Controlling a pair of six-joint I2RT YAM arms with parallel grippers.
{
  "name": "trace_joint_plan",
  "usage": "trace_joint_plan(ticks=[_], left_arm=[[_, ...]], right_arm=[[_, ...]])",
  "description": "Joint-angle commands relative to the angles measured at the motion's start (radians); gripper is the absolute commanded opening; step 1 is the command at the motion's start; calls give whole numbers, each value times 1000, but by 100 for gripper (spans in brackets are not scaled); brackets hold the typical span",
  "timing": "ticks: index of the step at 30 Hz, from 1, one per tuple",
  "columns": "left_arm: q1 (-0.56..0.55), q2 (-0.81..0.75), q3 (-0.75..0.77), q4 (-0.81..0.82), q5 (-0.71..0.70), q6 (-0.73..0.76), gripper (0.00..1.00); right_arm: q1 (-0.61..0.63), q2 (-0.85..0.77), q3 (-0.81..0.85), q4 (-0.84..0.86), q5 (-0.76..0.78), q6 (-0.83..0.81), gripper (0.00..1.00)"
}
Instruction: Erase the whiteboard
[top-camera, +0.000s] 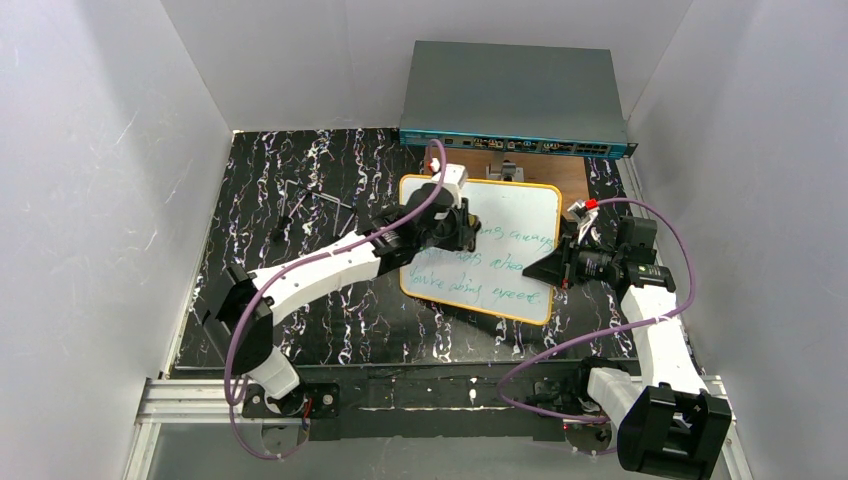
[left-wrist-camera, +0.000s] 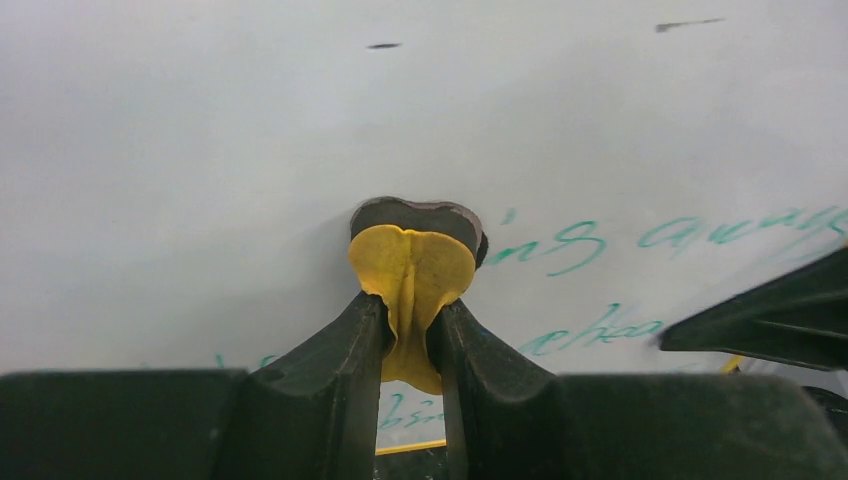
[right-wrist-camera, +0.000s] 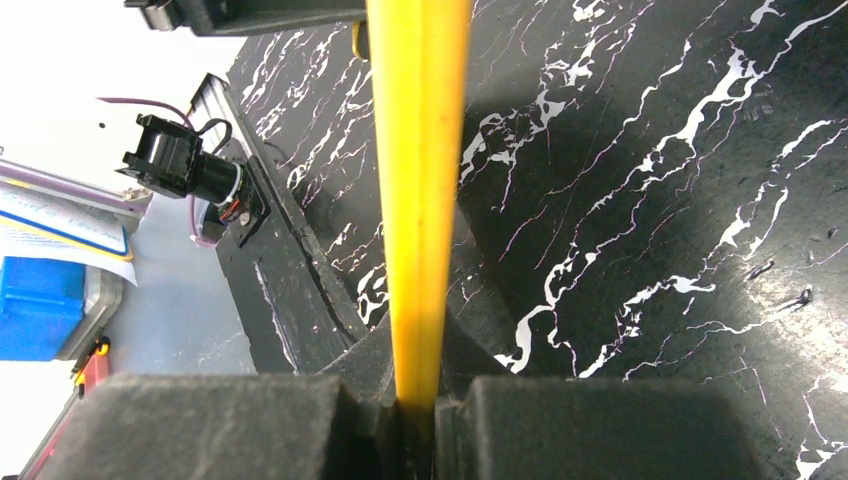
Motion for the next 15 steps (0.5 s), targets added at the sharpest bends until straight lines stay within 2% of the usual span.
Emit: trace_joint_plan(ticks=[1,6,8,12,15], left_arm=[[-17,13,62,-36,-47,35,0],[60,-35,-6,-32,-33,-5,0],[42,-21,18,-29,-9,-6,0],[-61,60,158,-57,5,44,0],[-84,94,204,-68,9,56,0]], right_arm=[[14,-30,49,41,-109,-63,1],[11,-30,49,46,-116,-61,1],[12,-27,50,47,-119,-60,1],[12,-23,51,48,-119,-59,1],[11,-31,49,46,-111,-60,1]])
